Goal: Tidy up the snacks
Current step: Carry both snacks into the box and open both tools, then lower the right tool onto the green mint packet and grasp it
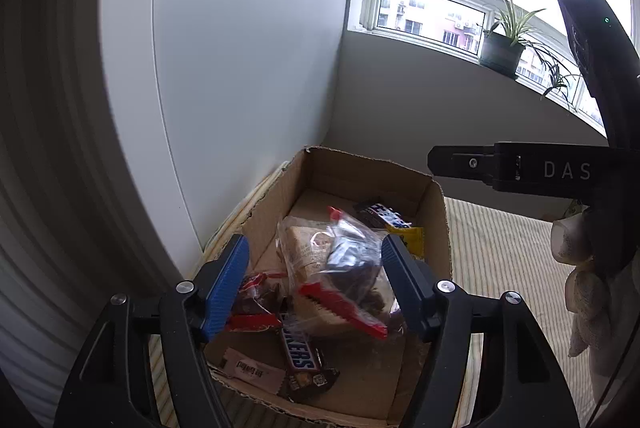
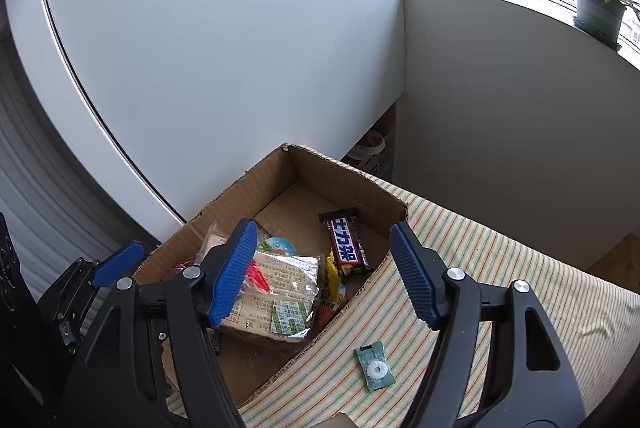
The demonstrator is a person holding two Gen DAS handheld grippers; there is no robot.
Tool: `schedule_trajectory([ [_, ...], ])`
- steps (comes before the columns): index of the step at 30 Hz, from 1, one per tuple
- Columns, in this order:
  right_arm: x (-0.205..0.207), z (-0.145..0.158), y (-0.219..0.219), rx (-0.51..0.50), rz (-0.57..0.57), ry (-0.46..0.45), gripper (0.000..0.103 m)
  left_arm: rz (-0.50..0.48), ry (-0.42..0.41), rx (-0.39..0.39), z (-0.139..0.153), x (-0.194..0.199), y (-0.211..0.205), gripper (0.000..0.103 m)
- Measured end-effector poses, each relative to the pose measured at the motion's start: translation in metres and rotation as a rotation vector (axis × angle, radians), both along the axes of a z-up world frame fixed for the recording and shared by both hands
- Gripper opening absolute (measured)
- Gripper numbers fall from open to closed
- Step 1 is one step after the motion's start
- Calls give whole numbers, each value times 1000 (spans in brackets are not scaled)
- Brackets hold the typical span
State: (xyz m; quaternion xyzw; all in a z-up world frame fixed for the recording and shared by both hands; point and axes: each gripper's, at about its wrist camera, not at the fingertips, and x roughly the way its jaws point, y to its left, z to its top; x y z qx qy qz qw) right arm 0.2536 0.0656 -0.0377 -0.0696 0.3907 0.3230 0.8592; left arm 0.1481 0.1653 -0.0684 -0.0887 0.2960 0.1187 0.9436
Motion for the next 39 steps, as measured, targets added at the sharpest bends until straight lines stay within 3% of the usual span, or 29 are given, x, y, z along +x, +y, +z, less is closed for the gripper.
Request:
schedule_trajectory([
  [4, 0, 4, -8, -1, -20, -16, 85, 0, -2, 3, 0, 0, 0, 74],
  [20, -8, 9, -42, -11, -73, -44, 88, -4, -23, 25, 5, -3, -10, 75],
  [24, -14, 6, -54, -6, -88, -56, 94, 5, -28, 26, 6, -4, -10, 75],
  [34, -42, -25, -86, -66, -80, -92, 94, 30, -50, 41, 8, -5, -15, 75],
  [39, -50, -44, -97, -69, -82, -43, 94, 42, -67, 55, 10, -11, -17, 75],
])
